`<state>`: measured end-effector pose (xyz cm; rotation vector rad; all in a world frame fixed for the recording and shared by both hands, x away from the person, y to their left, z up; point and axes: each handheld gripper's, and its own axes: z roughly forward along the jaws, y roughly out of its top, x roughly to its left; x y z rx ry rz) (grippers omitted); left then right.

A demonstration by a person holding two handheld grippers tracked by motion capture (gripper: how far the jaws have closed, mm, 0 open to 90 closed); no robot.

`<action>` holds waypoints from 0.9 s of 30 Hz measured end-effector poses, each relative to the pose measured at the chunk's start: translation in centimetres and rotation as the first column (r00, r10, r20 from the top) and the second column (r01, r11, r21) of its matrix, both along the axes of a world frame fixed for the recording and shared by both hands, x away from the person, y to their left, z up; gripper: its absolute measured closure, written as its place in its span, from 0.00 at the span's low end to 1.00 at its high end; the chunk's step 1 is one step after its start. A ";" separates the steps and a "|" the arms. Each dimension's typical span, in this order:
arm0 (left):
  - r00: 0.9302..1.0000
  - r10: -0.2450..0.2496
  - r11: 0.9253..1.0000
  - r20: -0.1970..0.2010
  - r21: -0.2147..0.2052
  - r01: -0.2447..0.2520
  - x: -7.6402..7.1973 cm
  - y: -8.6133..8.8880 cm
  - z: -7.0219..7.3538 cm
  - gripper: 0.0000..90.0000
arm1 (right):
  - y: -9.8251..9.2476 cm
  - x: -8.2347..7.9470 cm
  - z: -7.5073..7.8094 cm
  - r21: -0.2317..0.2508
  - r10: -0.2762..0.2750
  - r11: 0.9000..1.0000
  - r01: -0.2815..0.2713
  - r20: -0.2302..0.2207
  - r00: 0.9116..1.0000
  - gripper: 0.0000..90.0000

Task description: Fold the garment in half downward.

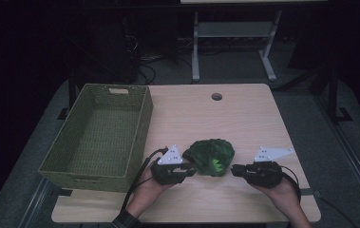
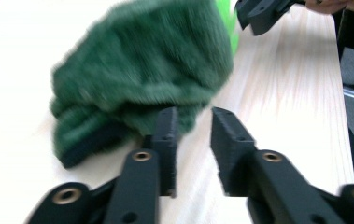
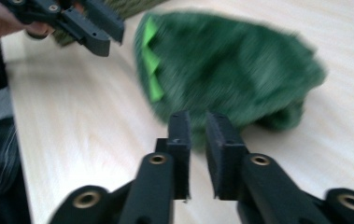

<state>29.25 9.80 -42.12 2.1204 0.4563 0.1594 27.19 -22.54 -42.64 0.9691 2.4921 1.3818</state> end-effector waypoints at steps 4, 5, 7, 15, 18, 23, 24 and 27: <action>0.999 0.017 1.000 0.036 -0.024 -0.016 1.3 -1.1 1.7 0.91 | 0.6 1.7 0.9 -0.004 -0.024 1.000 0.024 0.017 1.000 0.95; 0.999 0.020 1.000 0.042 -0.021 -0.020 1.7 -1.4 1.9 0.94 | 0.8 2.1 1.0 -0.004 -0.028 1.000 0.028 0.016 0.999 0.96; 0.999 0.028 1.000 0.035 -0.007 -0.028 2.7 -2.1 2.0 0.96 | 1.3 3.1 1.1 -0.014 -0.039 0.999 0.040 0.023 0.999 0.98; 0.998 0.038 0.994 -0.052 0.101 -0.033 3.9 -2.7 -1.4 1.00 | 2.2 4.7 -1.4 -0.103 -0.036 0.994 0.030 -0.063 0.997 1.00; 0.997 0.036 0.991 -0.070 0.134 -0.026 3.7 -2.6 -2.3 1.00 | 2.7 4.4 -2.2 -0.119 -0.019 0.993 0.008 -0.089 0.996 1.00; 0.996 0.032 0.986 -0.087 0.166 -0.017 3.6 -2.2 -3.2 1.00 | 3.5 4.0 -3.2 -0.155 0.009 0.988 -0.025 -0.106 0.994 1.00; 0.995 0.034 0.986 -0.093 0.168 -0.018 3.6 -2.2 -3.3 1.00 | 3.6 4.0 -3.1 -0.153 0.005 0.988 -0.022 -0.111 0.994 1.00; 0.995 0.037 0.979 -0.092 0.201 -0.018 3.7 -2.4 -3.7 1.00 | 3.8 4.1 -3.4 -0.155 0.006 0.988 -0.024 -0.117 0.993 1.00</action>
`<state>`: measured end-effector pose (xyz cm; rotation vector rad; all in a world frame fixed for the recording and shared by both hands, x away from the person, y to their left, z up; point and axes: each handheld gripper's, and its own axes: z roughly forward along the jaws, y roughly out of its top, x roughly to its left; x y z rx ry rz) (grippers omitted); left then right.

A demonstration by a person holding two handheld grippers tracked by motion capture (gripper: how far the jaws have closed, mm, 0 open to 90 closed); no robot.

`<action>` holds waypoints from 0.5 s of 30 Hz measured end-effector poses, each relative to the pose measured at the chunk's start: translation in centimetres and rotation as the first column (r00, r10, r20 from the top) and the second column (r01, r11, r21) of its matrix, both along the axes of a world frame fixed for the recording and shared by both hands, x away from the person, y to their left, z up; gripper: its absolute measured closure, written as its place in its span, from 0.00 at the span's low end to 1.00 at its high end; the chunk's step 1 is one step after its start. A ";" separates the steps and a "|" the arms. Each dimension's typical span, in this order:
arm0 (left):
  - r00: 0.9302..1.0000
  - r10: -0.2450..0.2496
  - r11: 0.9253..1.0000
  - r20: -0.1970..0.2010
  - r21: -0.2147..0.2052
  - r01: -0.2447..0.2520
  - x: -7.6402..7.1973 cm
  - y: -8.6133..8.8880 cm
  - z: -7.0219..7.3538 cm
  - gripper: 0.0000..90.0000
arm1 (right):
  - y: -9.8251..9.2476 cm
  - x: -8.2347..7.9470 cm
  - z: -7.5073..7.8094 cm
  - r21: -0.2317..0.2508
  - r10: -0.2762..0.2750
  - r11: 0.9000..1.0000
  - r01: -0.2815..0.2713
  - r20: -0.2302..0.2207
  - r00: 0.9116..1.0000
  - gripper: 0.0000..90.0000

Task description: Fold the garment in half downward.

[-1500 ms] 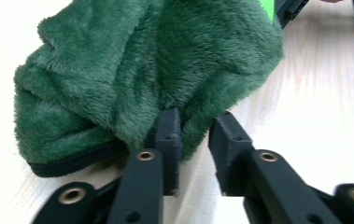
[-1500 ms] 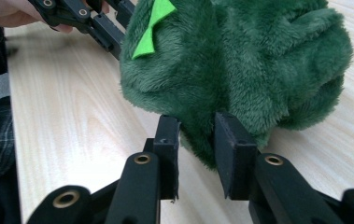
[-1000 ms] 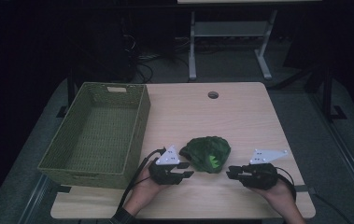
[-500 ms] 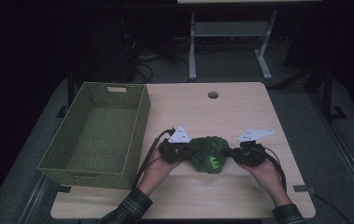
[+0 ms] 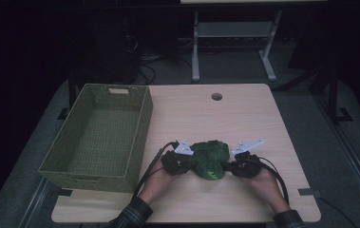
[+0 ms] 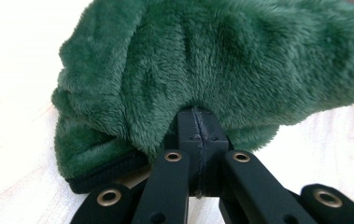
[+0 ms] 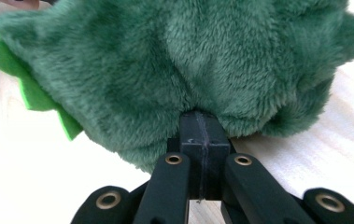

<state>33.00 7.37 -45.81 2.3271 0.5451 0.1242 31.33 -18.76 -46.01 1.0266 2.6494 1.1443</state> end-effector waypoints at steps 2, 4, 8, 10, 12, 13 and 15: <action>1.000 0.002 1.000 0.002 0.000 -0.002 0.0 -0.1 -0.2 1.00 | 0.2 0.1 -0.3 -0.014 0.006 1.000 -0.006 -0.007 1.000 1.00; 1.000 0.011 1.000 0.006 -0.015 -0.011 0.0 0.0 0.0 1.00 | 0.2 0.0 -0.4 -0.014 0.004 1.000 -0.005 -0.008 1.000 1.00; 1.000 0.020 0.999 0.013 -0.050 -0.019 -0.5 0.5 1.1 0.96 | -0.8 -0.5 0.6 -0.002 -0.004 1.000 0.004 0.033 0.999 1.00; 1.000 0.016 0.998 0.020 -0.063 -0.015 -0.9 0.8 1.8 0.95 | -1.4 -0.7 1.2 0.018 -0.023 1.000 0.022 0.038 0.999 1.00; 1.000 0.011 0.997 0.029 -0.078 -0.008 -1.4 1.0 2.5 0.95 | -2.3 -0.7 1.8 0.036 -0.046 0.998 0.044 0.056 0.997 1.00; 0.999 0.007 0.996 0.032 -0.086 -0.004 -1.7 1.1 2.8 0.95 | -2.6 -0.6 2.0 0.042 -0.054 0.998 0.051 0.065 0.996 1.00; 1.000 -0.001 0.996 0.029 -0.094 0.004 -2.3 1.0 3.3 0.95 | -3.5 -0.1 2.5 0.053 -0.076 0.996 0.072 0.084 0.994 1.00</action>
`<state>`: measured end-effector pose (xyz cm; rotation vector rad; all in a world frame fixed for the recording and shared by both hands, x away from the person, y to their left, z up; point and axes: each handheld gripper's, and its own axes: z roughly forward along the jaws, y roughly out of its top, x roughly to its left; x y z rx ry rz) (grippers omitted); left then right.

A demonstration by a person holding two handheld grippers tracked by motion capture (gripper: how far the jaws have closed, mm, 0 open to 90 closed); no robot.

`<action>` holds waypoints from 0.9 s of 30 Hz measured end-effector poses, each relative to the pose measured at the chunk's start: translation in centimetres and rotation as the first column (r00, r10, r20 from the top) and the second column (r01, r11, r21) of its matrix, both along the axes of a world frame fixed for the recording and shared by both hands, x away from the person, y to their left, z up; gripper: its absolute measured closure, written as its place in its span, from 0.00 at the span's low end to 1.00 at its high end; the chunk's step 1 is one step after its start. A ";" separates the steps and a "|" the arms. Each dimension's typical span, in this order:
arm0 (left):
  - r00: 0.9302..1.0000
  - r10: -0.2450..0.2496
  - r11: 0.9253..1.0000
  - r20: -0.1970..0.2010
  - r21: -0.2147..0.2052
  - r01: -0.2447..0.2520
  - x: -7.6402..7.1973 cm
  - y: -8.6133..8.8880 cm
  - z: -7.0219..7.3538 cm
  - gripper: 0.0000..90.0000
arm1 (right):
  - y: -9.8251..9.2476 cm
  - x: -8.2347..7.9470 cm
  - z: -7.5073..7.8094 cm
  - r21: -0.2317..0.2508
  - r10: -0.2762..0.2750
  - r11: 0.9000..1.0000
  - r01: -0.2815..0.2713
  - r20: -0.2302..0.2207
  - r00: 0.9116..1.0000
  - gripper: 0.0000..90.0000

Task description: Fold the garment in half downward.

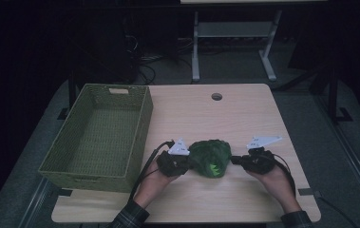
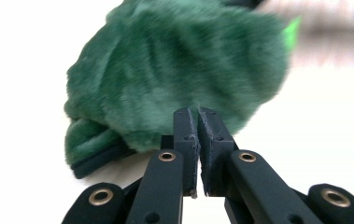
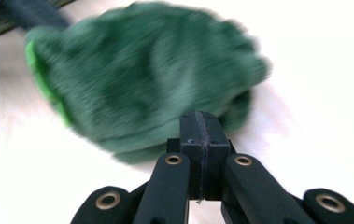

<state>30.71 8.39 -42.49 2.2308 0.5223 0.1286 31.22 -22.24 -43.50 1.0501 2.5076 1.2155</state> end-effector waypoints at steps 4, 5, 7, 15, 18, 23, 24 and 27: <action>1.000 -0.020 1.000 -0.019 -0.016 0.019 -0.6 -0.5 0.3 0.96 | -0.8 1.5 0.8 0.008 -0.044 0.999 0.044 0.014 0.999 1.00; 0.999 -0.026 1.000 -0.022 -0.015 0.026 -0.8 -0.7 0.3 0.96 | -0.8 2.1 0.9 0.007 -0.054 0.999 0.054 0.018 0.998 1.00; 0.999 -0.037 0.999 -0.024 -0.016 0.037 -0.9 -1.3 0.2 0.96 | -0.8 3.4 0.9 0.021 -0.065 0.998 0.064 0.010 0.998 1.00; 0.995 -0.085 0.996 -0.054 -0.007 0.085 -1.4 -3.6 -1.2 0.96 | 1.5 8.0 -0.2 0.015 -0.062 0.998 0.062 -0.020 0.998 1.00; 0.994 -0.088 0.996 -0.067 -0.005 0.088 -1.1 -4.2 -2.0 0.96 | 2.5 9.1 -0.7 0.047 -0.039 0.998 0.041 -0.037 0.999 1.00; 0.995 -0.073 0.997 -0.075 0.030 0.075 -0.4 -4.7 -3.0 0.97 | 4.4 10.1 -1.7 0.021 0.023 1.000 -0.021 -0.075 0.997 1.00; 0.994 -0.072 0.997 -0.082 0.033 0.075 -0.3 -4.7 -3.2 0.98 | 4.5 10.1 -1.9 0.025 0.031 0.999 -0.029 -0.085 0.996 1.00; 0.994 -0.063 0.996 -0.084 0.051 0.067 0.1 -4.6 -3.7 0.99 | 4.4 10.2 -2.3 0.016 0.046 0.999 -0.045 -0.107 0.993 1.00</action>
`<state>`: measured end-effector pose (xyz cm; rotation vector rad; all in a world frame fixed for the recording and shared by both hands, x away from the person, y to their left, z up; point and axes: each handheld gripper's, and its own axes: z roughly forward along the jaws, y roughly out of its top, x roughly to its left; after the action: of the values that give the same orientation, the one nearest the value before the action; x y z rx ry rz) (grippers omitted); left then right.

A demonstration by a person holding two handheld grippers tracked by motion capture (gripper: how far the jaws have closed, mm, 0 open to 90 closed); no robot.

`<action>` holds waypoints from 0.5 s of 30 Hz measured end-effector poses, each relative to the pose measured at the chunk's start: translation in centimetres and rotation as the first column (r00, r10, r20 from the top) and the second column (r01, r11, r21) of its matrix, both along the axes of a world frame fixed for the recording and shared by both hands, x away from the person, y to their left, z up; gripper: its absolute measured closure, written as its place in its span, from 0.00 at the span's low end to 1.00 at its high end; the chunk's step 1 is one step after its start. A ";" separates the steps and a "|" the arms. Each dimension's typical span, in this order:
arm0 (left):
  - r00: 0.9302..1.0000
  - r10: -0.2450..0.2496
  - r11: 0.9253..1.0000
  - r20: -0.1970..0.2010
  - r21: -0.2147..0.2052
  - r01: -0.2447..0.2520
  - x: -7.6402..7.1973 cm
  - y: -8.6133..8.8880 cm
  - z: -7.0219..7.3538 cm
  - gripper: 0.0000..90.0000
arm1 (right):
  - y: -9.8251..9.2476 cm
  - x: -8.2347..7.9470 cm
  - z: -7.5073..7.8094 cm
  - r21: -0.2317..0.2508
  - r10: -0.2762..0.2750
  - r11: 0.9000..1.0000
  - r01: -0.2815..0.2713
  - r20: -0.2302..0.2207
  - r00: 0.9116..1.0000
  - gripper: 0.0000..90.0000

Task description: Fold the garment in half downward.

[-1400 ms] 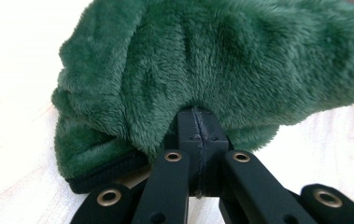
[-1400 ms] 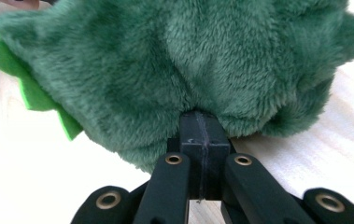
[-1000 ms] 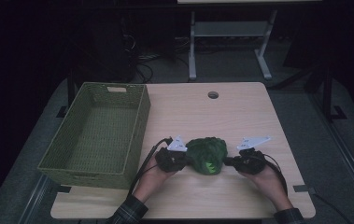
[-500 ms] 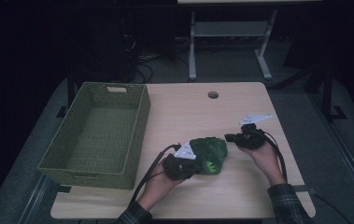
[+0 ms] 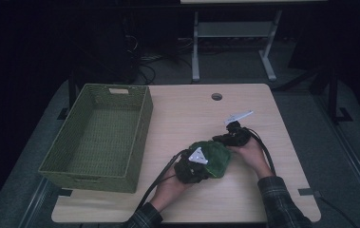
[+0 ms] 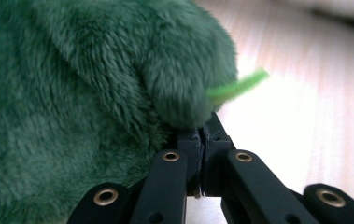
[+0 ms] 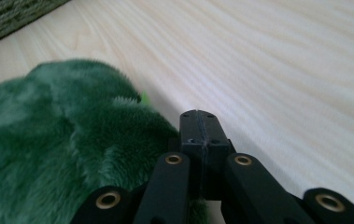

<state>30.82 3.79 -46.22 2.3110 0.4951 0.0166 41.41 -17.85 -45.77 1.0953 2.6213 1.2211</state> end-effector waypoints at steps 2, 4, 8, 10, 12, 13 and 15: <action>1.000 0.007 1.000 -0.003 0.000 -0.007 0.1 0.1 -0.2 0.99 | -0.3 -0.1 -0.2 -0.001 0.008 1.000 -0.008 -0.013 1.000 1.00; 1.000 0.003 1.000 0.006 0.018 -0.003 0.2 0.2 -0.2 0.99 | -0.6 -0.2 -0.2 -0.009 0.027 1.000 -0.027 -0.027 0.999 1.00; 1.000 0.011 0.999 0.019 0.035 -0.012 0.6 0.8 -0.1 0.99 | -1.0 -0.8 -0.2 -0.030 0.048 0.998 -0.049 -0.034 0.998 1.00; 1.000 0.020 0.999 0.021 0.035 -0.021 0.8 1.1 -0.1 0.99 | -1.2 -1.3 -0.3 -0.019 0.050 0.999 -0.051 -0.036 0.998 1.00; 0.999 0.029 0.999 0.025 0.041 -0.030 1.1 1.7 -0.1 0.99 | -1.6 -1.8 -0.5 -0.017 0.055 0.998 -0.056 -0.044 0.998 1.00; 0.999 0.033 0.999 0.027 0.041 -0.034 1.2 1.9 -0.1 0.99 | -1.8 -2.1 -0.5 -0.020 0.057 0.998 -0.058 -0.042 0.997 1.00; 0.999 0.029 0.998 0.035 0.048 -0.031 1.4 2.5 -0.2 0.99 | -2.2 -2.7 -0.6 -0.008 0.056 0.998 -0.057 -0.032 0.998 1.00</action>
<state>32.20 6.30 -46.39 2.3467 0.5171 0.0833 38.74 -20.01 -46.33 1.0553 2.6962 1.2116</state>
